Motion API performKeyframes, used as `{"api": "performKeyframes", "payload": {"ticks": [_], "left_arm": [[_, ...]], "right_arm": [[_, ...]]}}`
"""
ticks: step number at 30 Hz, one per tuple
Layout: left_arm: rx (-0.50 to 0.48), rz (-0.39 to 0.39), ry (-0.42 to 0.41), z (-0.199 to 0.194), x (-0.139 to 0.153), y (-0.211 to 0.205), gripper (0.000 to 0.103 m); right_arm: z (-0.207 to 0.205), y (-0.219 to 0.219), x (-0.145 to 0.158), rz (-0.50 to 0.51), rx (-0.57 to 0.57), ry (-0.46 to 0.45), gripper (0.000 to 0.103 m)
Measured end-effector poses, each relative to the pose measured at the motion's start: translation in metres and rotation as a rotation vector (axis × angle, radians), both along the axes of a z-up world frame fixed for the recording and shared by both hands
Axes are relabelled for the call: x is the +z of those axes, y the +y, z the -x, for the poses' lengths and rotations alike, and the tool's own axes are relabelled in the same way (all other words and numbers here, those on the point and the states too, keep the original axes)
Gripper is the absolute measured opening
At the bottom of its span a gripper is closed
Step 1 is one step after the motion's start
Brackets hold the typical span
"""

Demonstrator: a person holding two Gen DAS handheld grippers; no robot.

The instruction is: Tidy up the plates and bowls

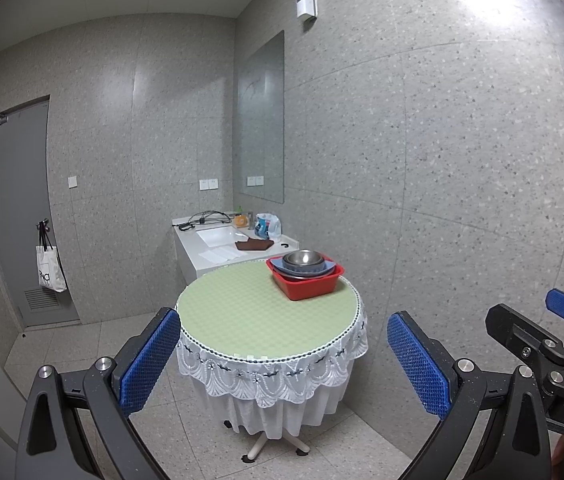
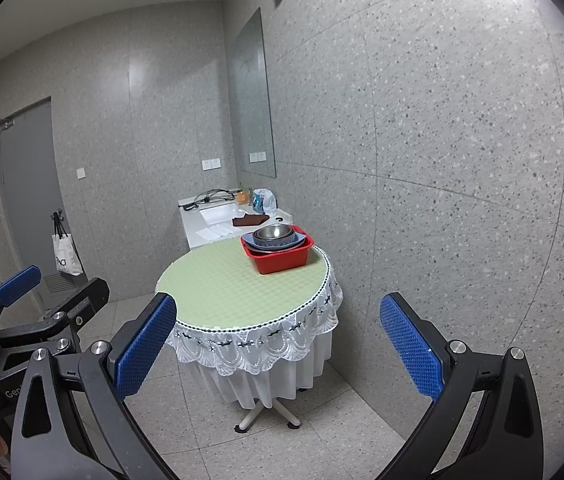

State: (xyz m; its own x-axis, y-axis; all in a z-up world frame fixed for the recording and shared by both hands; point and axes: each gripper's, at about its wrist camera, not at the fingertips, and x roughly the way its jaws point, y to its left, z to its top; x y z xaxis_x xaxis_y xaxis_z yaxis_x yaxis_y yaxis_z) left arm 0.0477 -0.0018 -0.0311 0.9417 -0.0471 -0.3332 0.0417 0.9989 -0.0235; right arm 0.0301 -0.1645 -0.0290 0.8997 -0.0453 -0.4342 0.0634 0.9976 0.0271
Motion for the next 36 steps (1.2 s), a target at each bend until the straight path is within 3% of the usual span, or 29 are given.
{"api": "performKeyframes", "payload": {"ticks": [36], "left_arm": [[-0.002, 0.003, 0.008, -0.003, -0.001, 0.014, 0.102]], "right_arm": [[-0.003, 0.005, -0.005, 0.002, 0.003, 0.006, 0.103]]}}
